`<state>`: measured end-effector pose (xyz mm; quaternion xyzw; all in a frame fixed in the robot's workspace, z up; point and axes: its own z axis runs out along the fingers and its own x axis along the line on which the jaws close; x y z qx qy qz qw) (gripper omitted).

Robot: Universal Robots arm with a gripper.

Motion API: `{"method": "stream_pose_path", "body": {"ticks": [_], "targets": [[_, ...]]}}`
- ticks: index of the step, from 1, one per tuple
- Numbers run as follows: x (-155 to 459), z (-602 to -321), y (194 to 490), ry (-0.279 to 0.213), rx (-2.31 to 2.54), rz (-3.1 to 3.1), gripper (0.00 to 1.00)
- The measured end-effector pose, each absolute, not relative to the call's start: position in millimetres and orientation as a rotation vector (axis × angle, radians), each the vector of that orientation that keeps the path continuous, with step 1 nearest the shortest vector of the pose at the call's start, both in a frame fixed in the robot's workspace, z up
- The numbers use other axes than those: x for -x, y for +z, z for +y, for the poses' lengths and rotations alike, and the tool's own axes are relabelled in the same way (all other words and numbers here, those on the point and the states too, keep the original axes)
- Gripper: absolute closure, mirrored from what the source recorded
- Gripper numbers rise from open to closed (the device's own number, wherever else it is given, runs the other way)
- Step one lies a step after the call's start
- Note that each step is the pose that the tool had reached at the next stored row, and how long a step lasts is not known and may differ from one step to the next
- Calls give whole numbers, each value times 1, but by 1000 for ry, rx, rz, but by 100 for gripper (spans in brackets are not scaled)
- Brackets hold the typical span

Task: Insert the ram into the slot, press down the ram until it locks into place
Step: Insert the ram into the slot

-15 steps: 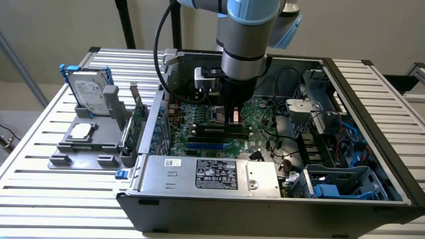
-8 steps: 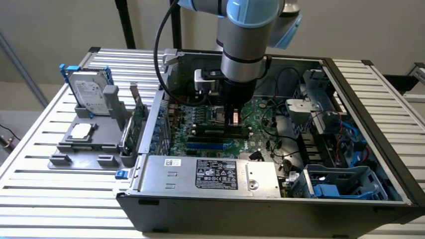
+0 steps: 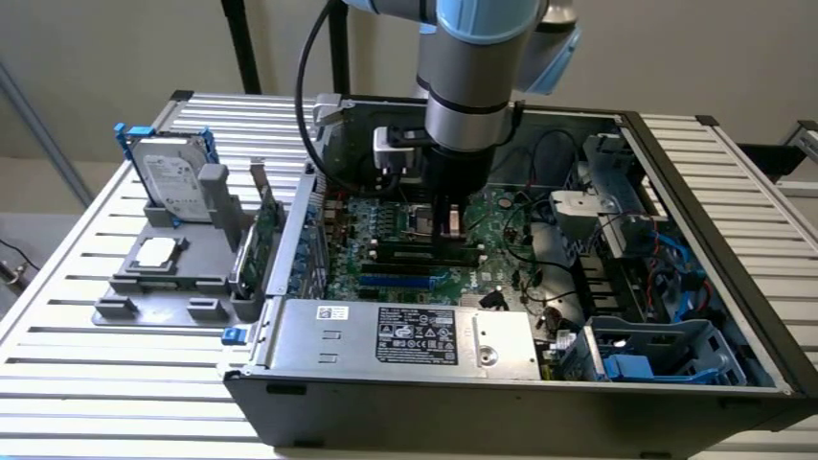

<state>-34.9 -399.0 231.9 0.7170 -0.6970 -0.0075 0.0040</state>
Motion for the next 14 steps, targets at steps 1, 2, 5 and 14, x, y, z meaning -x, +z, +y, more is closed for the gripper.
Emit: {"method": "stream_pose_path", "body": {"ticks": [1,2,5,14], "targets": [[35,-399,236,-23,-2247,-2184,73],[36,-399,241,-24,-2247,-2184,73],[39,-399,247,-26,-2246,-2183,73],[40,-399,248,-29,-2244,-2181,89]]}}
